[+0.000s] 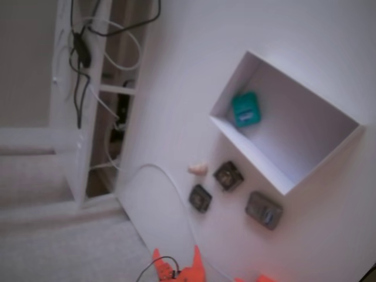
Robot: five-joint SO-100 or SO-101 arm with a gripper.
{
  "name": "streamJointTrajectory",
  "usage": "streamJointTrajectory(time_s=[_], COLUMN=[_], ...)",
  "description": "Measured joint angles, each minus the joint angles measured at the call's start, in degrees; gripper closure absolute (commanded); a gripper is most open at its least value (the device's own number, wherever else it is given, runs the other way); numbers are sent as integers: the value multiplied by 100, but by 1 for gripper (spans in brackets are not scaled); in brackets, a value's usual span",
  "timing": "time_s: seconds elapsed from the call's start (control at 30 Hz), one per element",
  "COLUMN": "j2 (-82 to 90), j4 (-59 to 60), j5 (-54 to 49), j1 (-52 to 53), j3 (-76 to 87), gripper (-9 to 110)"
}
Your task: Grasp the green cube and put it in the bin.
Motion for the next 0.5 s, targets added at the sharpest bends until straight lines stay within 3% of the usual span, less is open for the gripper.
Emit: streamJointTrajectory(time_s=[0.03, 0.07, 0.5], j2=[0, 0, 0], j4=[0, 0, 0], j5=[0, 0, 0], j1=[0, 0, 0], j3=[0, 0, -9], gripper=[108, 110, 110])
